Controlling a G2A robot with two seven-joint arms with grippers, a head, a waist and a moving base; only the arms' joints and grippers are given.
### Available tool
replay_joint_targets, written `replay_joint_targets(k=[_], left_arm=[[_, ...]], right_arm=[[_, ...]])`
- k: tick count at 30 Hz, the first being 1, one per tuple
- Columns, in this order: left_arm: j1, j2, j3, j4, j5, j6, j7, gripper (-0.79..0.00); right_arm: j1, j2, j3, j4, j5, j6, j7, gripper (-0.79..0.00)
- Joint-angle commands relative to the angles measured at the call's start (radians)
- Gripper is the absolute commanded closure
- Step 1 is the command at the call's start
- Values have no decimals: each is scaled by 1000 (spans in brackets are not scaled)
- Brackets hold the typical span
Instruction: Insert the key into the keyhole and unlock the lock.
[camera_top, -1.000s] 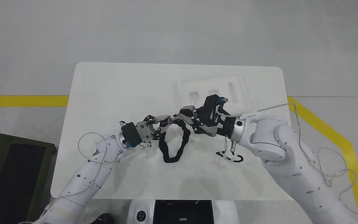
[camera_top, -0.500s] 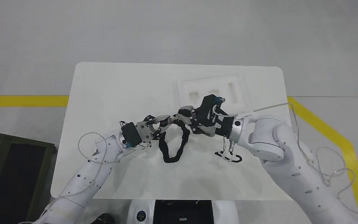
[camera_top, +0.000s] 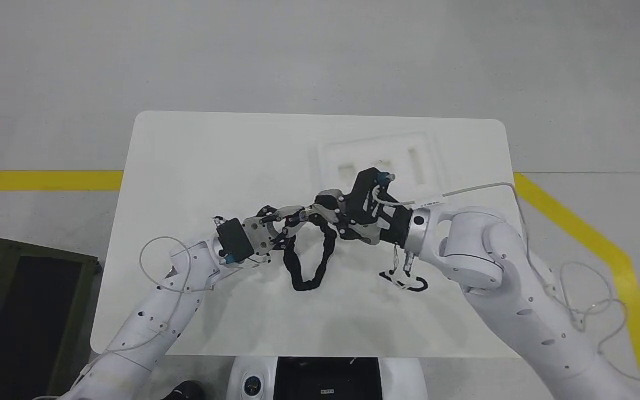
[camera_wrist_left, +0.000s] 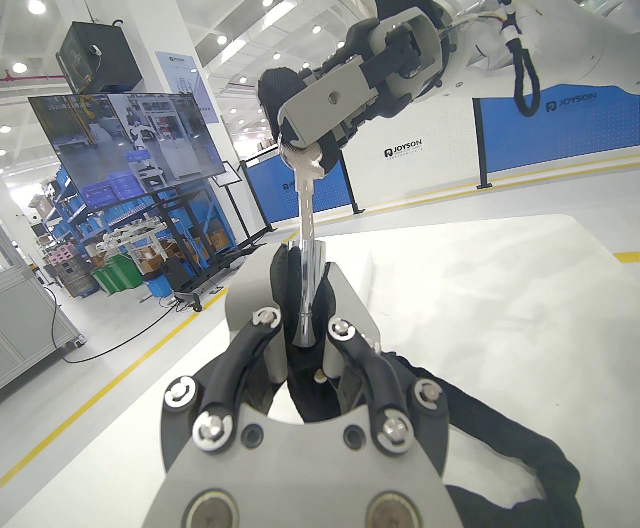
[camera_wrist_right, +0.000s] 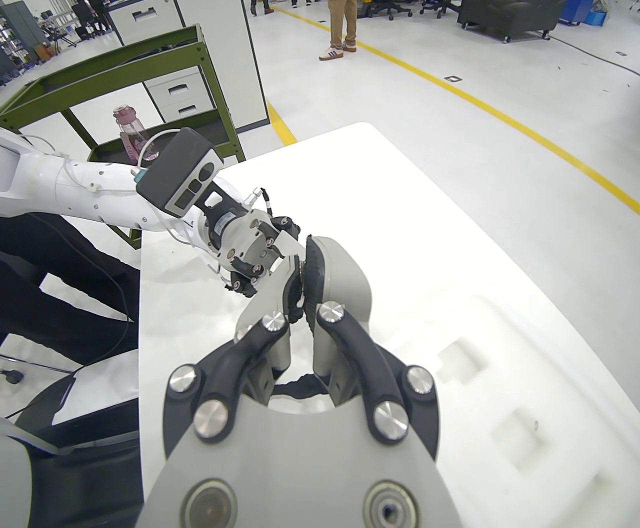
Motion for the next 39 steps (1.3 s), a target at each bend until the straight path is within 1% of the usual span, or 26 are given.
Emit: replay_joint_targets(k=[1,7,10,12,16,19,22,23,25,27,28,29,30,31,34,35,36,37,38,39], left_arm=[[0,0,0,0,0,0,0,0],[0,0,0,0,0,0,0,0],[0,0,0,0,0,0,0,0],[0,0,0,0,0,0,0,0],[12,-1,-1,-22,-14,11,-37,0],[19,0,-6,-36,-19,9,-51,0],[23,1,-9,-42,-23,6,-58,0],[24,1,-10,-43,-23,5,-59,0],[25,1,-10,-46,-25,5,-62,0],[26,1,-9,-47,-28,3,-63,0],[26,1,-9,-48,-29,2,-64,0],[28,1,-10,-47,-31,4,-64,0],[29,1,-10,-46,-32,4,-65,0],[30,1,-11,-46,-35,3,-64,0],[32,1,-14,-45,-47,-2,-62,0],[32,2,-16,-45,-48,-4,-62,0],[33,2,-20,-43,-49,-5,-63,0],[35,3,-24,-41,-56,-5,-64,0],[37,4,-29,-40,-63,-7,-67,0],[39,4,-32,-40,-68,-11,-69,0]], right_arm=[[2,-2,-4,0,-3,4,2,0],[10,-7,-13,-6,-12,18,14,0],[12,-9,-15,-9,-19,22,21,-154],[13,-11,-16,-10,-19,24,23,-191],[12,-13,-16,-11,-21,25,24,-185],[13,-15,-17,-13,-23,26,25,-206],[15,-17,-20,-13,-21,28,22,-197],[16,-18,-21,-13,-20,29,20,-200],[19,-20,-22,-14,-20,29,15,-231],[23,-22,-20,-17,-19,29,7,-292],[25,-22,-17,-19,-20,30,4,-348],[25,-23,-14,-19,-20,29,3,-453],[26,-23,-10,-19,-21,29,2,-690],[26,-23,-5,-18,-21,28,-1,-785],[22,-23,14,-18,-13,26,-29,-785],[21,-23,24,-20,-11,23,-44,-773],[17,-22,35,-18,-12,17,-55,-671],[14,-20,48,-20,-14,8,-71,-388],[9,-19,61,-19,-15,-7,-95,-299],[2,-17,75,-14,-26,-20,-108,-154]])
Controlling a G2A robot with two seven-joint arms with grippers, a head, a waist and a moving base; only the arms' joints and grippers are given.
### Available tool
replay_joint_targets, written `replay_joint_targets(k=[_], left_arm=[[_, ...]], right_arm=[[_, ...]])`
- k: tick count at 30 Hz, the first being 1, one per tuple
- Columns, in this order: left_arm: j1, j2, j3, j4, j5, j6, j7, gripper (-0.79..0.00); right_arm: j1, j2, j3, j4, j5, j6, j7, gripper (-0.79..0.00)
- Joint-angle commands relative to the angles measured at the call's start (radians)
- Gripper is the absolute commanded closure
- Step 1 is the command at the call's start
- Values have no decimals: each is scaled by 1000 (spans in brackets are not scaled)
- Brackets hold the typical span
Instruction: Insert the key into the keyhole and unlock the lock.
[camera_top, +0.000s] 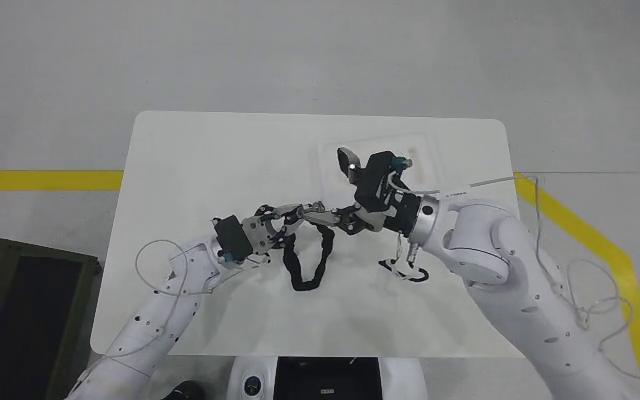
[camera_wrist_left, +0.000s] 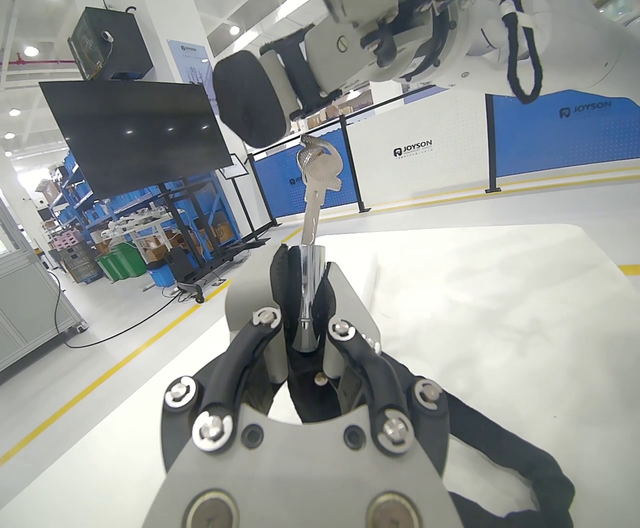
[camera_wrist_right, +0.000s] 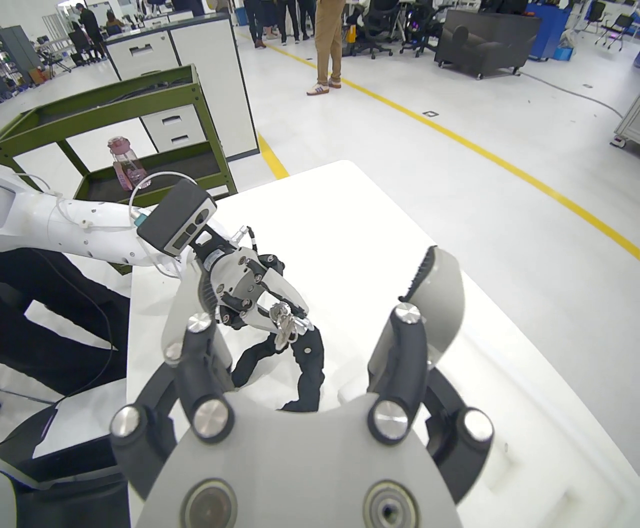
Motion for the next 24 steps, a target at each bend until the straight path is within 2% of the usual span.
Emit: replay_joint_targets(k=[1,7,13,24], left_arm=[[3,1,-6,0,-10,-8,-3,0],[14,3,-15,-8,-52,-61,-13,0],[20,3,-6,-18,-97,-139,-38,0],[20,-1,7,-21,-158,-203,-88,0]], right_arm=[[-12,4,23,6,-19,-25,-26,0],[-63,11,70,48,-63,-161,-175,0],[-62,3,49,96,-141,-253,-332,0],[-32,-12,11,165,-269,-287,-458,0]])
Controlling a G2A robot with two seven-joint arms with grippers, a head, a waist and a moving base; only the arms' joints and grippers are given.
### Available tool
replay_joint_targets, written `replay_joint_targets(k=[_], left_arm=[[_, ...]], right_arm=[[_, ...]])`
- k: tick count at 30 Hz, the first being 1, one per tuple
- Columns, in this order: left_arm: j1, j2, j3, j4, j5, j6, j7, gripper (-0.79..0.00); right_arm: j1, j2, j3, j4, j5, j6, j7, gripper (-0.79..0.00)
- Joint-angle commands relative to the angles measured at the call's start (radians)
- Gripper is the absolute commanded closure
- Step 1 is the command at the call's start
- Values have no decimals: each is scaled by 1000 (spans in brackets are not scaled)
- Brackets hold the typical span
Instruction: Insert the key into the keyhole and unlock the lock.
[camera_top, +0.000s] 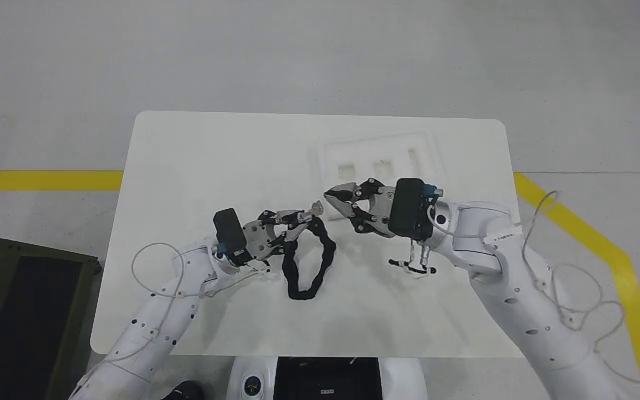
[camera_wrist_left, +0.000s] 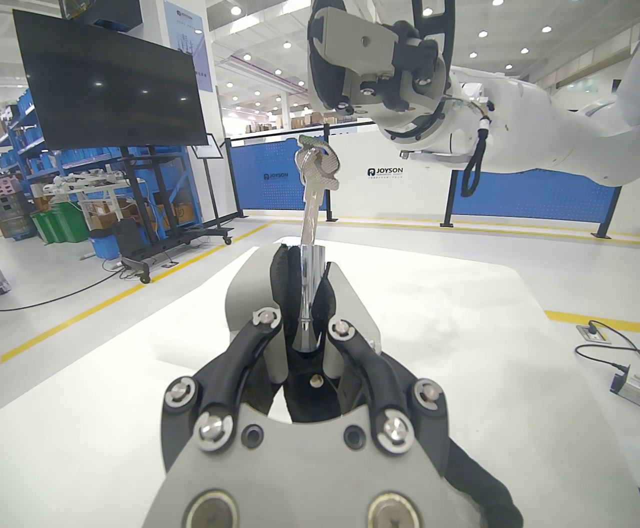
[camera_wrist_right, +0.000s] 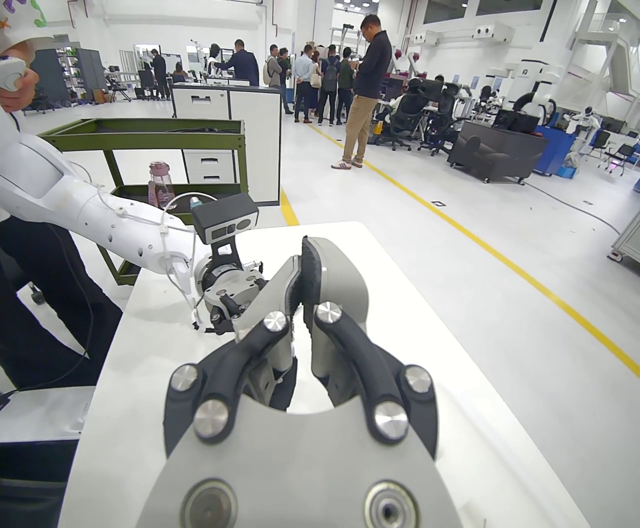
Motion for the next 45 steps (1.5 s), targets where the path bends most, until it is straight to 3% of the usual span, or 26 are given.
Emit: replay_joint_targets(k=[1,27,45], left_arm=[[0,-1,1,1,-8,-3,-3,0],[-21,-14,35,21,-26,3,7,0],[-32,-19,44,35,-17,-7,1,0]], right_arm=[[2,-2,-5,8,-8,0,-5,0],[30,-22,-46,65,-17,-13,20,0],[49,-29,-35,61,-57,-33,-37,0]])
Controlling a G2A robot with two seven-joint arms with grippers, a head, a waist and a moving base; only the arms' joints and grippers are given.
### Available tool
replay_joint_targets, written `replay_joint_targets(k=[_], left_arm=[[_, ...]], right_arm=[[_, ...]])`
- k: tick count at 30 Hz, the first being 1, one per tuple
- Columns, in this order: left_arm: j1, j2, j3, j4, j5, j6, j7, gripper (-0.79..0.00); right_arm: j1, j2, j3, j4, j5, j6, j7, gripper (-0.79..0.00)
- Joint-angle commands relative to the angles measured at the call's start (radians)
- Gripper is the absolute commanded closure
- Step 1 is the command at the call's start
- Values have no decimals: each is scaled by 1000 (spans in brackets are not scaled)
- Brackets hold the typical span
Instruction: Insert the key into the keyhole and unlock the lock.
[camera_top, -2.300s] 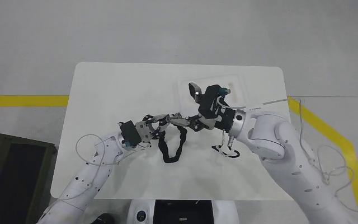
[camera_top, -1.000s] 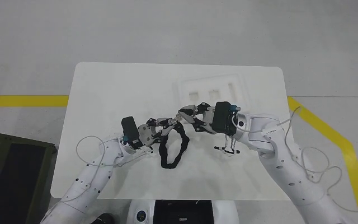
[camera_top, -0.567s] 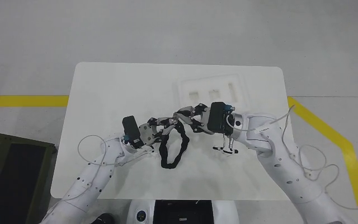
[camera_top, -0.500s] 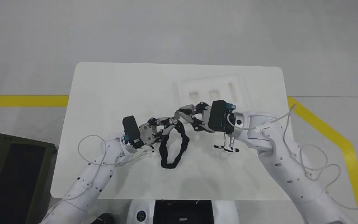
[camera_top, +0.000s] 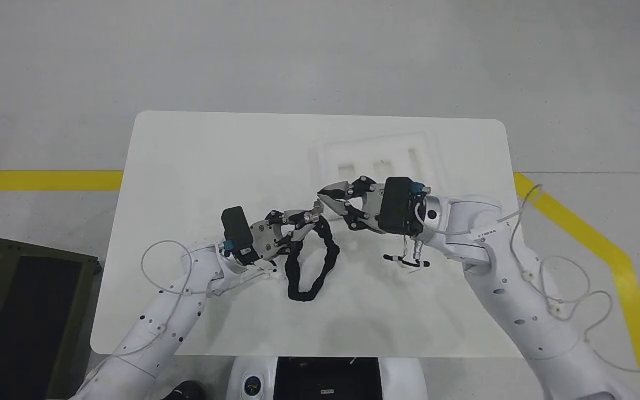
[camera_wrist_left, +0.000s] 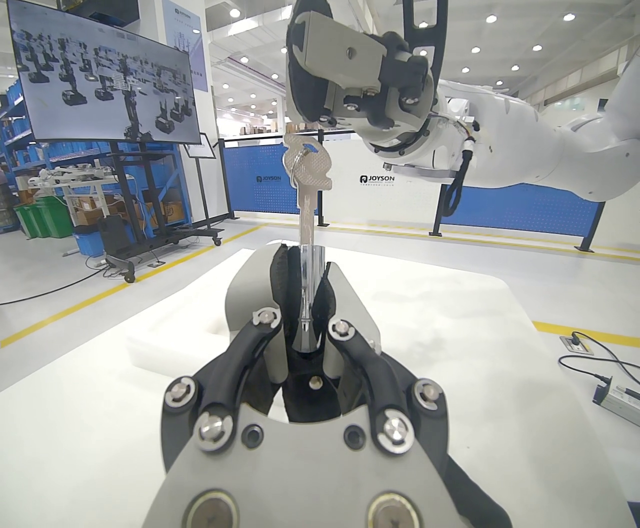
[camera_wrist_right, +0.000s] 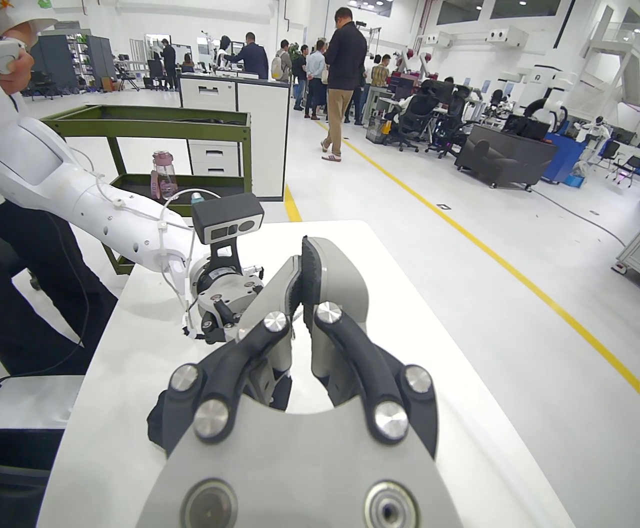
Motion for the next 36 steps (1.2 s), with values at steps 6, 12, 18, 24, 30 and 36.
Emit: replay_joint_targets(k=[6,12,18,24,30,36], left_arm=[[-1,0,0,0,7,-5,-1,0],[0,0,0,-6,9,-1,2,0],[-1,-1,0,-6,14,2,4,0],[4,0,-3,-9,16,2,11,0],[9,0,-5,-17,6,1,23,0],[15,0,-8,-19,4,1,22,0]], right_arm=[[1,-6,-22,15,-2,-6,4,0],[-4,-8,-27,14,9,-17,13,0],[4,-12,-14,-1,22,7,0,0],[-6,-9,9,17,25,3,11,0],[-23,-11,9,16,65,3,11,0],[-29,-11,8,6,52,-8,36,0]])
